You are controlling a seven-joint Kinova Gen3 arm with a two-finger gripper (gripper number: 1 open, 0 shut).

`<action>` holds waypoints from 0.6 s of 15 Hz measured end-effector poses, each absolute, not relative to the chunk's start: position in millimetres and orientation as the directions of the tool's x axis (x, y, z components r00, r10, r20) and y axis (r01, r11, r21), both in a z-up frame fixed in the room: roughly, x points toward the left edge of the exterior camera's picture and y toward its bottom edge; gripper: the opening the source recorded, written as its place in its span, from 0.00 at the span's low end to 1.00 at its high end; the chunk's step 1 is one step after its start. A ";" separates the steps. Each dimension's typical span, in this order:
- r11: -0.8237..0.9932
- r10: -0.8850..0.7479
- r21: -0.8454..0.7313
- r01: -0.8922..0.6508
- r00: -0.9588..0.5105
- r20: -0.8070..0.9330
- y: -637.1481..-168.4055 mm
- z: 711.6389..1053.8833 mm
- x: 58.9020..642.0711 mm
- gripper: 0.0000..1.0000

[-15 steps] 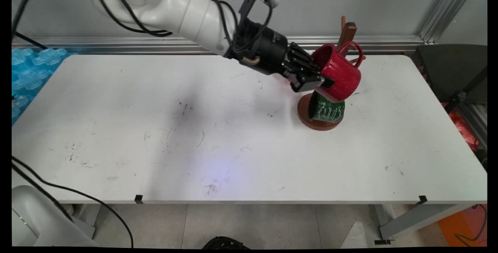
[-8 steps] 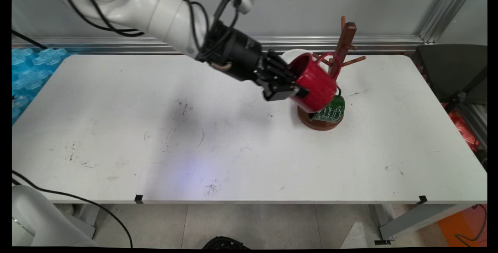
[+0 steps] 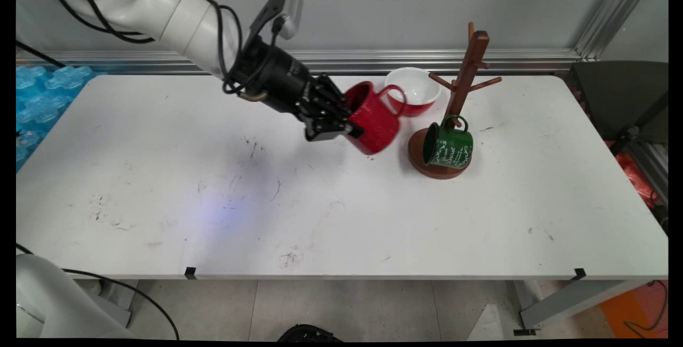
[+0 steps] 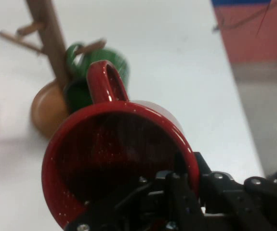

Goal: Place the picked object on the table

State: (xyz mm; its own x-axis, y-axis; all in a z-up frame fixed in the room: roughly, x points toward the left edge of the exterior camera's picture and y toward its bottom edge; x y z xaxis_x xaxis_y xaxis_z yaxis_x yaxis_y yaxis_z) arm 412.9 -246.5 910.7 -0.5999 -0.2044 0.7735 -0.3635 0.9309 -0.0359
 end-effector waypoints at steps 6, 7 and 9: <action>0.938 -0.128 -0.173 -0.301 -0.763 0.633 -258.9 895.6 454.4 0.00; 0.939 -0.115 -0.192 -0.285 -0.788 0.604 -261.2 892.5 460.7 0.00; 0.941 -0.094 -0.223 -0.256 -0.827 0.555 -266.7 886.6 470.7 0.00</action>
State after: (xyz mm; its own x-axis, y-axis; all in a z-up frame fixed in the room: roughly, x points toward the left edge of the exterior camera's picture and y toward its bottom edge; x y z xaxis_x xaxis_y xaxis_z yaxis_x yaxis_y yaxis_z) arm 470.7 -266.7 886.6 -0.8268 -0.0937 0.5547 -0.2562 0.9405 -0.2230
